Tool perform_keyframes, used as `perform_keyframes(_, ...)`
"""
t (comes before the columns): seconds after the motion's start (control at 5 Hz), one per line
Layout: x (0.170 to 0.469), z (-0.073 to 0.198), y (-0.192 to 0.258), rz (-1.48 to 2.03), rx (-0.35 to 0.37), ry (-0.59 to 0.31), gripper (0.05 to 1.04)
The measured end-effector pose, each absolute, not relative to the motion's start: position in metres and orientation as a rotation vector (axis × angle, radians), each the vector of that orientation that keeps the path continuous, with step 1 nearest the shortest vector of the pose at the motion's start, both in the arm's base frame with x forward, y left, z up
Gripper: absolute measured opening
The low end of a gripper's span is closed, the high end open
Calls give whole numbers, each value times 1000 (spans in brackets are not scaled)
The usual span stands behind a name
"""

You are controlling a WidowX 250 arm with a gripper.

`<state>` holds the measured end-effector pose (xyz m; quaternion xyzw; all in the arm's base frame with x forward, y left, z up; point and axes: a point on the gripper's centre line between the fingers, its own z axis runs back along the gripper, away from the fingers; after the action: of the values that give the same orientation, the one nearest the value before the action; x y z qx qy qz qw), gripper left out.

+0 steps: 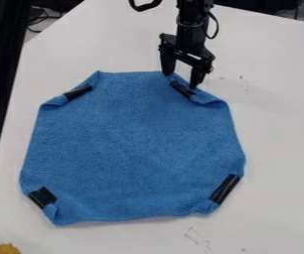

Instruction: Fold the cloth from top right to bottom left

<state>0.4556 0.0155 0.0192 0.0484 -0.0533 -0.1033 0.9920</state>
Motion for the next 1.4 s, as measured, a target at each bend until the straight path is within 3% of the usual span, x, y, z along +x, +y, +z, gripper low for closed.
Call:
perform_keyframes(0.2, 451, 16, 21, -202, 134, -110, 956)
perform_keyframes(0.6, 450, 13, 19, -211, 121, -126, 404)
perform_keyframes(0.8, 451, 13, 20, -217, 125, -130, 190)
perform_keyframes(1.0, 451, 13, 22, -219, 139, -132, 74)
perform_keyframes(1.4, 452, 43, 24, -206, 186, -209, 54)
